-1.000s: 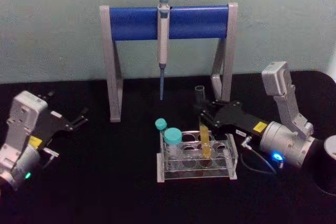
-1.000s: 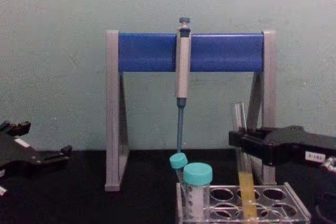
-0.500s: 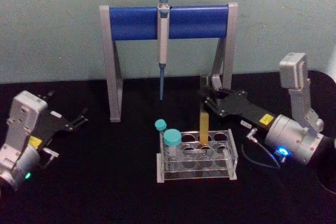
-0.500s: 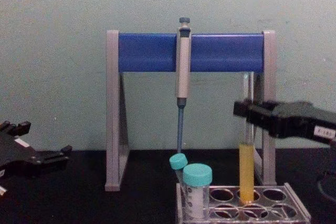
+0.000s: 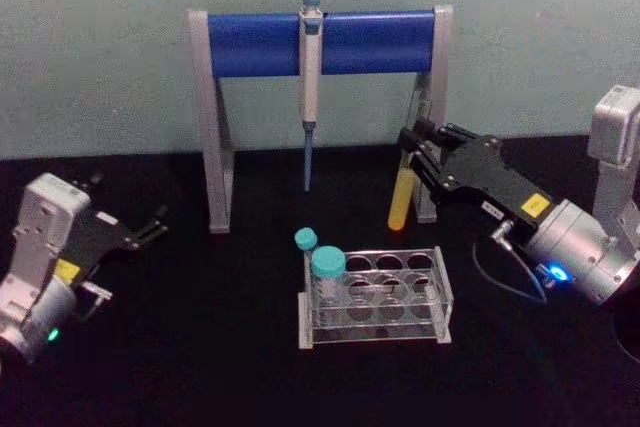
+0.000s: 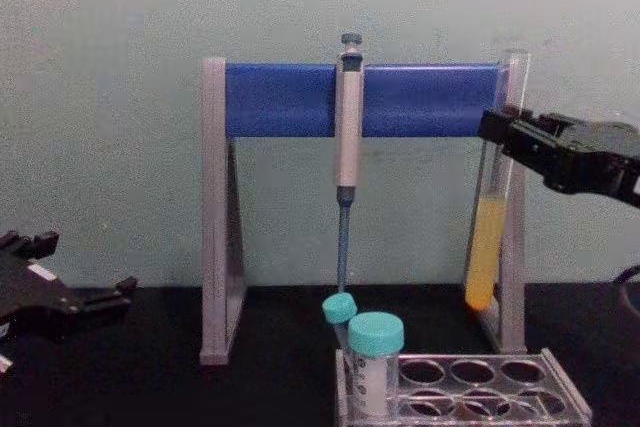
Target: Pick up the test tube from the test tube rack, shake it, then place it back into the test tube rack.
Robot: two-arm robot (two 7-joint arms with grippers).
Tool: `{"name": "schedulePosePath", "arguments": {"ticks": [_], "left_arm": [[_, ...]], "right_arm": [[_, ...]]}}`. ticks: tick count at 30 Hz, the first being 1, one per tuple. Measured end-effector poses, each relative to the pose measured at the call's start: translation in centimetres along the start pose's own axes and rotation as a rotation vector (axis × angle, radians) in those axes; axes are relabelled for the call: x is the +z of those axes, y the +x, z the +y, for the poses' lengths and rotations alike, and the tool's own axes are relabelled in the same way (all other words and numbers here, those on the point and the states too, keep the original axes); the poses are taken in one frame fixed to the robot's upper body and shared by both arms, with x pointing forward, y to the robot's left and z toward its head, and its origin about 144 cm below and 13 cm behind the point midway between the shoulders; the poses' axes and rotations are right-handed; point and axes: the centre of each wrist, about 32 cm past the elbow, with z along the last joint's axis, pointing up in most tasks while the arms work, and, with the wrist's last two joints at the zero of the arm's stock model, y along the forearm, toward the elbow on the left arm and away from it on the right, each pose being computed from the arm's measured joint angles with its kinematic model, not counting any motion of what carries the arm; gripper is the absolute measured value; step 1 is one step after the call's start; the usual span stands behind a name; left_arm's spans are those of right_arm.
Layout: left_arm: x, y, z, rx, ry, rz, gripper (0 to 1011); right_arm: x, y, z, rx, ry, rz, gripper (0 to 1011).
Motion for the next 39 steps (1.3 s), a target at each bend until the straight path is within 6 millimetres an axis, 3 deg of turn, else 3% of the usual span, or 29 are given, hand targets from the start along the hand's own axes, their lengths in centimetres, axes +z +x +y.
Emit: {"name": "schedulePosePath", "arguments": {"ticks": [23,31,39], "left_arm": [[0.0,0.0,0.0,0.0,0.0,0.0,1001],[0.0,0.0,0.0,0.0,0.0,0.0,1001],[0.0,0.0,0.0,0.0,0.0,0.0,1001]], "right_arm": [[-0.2,0.3,0.6,0.069,0.011,-0.024,232],[0.9,1.0,-1.0,0.149,-0.04,0.033,233],[2.6,1.6,-3.2,0.124,-0.106,0.002,233]]}}
